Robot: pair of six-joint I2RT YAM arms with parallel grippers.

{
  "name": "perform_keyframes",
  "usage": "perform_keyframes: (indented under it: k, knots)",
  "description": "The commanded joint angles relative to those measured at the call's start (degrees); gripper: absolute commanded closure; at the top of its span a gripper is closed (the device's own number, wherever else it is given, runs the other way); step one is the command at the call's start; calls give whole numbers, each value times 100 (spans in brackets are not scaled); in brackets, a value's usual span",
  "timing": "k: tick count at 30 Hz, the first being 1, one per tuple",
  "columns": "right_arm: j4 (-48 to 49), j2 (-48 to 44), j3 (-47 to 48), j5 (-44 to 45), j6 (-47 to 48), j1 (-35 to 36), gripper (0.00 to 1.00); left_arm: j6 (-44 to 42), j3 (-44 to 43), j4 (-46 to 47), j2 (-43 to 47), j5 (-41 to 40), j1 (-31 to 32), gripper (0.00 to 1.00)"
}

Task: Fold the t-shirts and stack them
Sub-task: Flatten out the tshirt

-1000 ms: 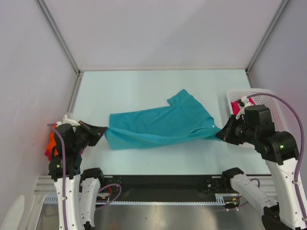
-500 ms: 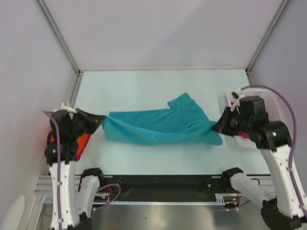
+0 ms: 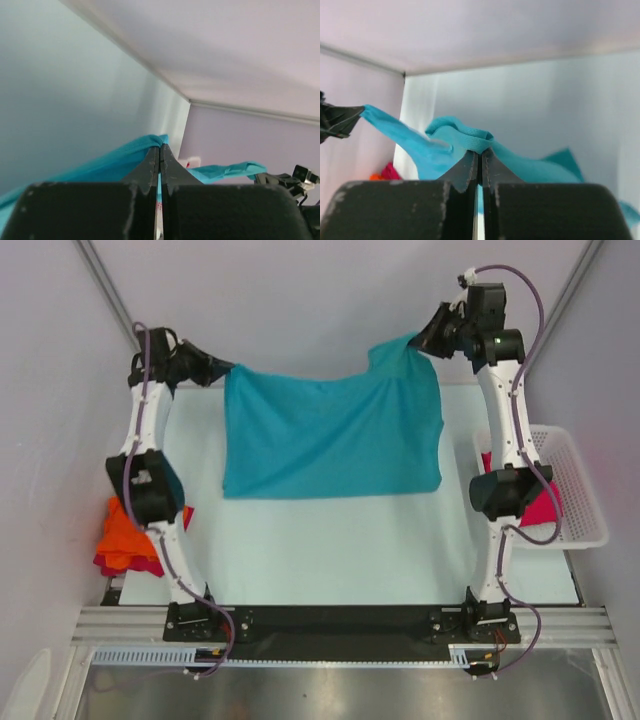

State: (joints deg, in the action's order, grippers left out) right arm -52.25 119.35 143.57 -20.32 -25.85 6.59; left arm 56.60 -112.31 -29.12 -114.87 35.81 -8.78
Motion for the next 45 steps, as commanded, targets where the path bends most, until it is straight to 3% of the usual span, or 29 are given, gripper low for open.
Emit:
perform_keyframes:
  k: [1,2,4,9,14,19,28,37,45]
  knots:
    - [125,1045,1684,-402,-419,-438,100,622,-2431,-67,-1571,979,43,100]
    - [719,968,1083,-464,-473,-500,100,703,-3158,-32,-1939,1041,43,100]
    - [1241,635,534,-473,-509,-615,100,1009,-3402,615,-1969,1252,8,100]
    - [1269,327,769,-149,-9,-764,100,888,-2375,2364,-768,1157,-115,100]
    - [1613,-60,962,-95,10,-852,100,967,-2918,2885,-476,1323,-256,100]
    - [1735,-465,657,-157,176,-756,100,897,-2621,3264,25,1349,-291,100]
    - [1155,-176,-328,-455,598,-677,100,862,-74,3624,448,1516,-291,100]
    - [971,-113,-812,-517,730,-431,100,879,832,3940,474,1709,-300,100]
    - [1129,-1613,-2841,-201,888,-44,100,748,2028,4126,1264,1745,-335,100]
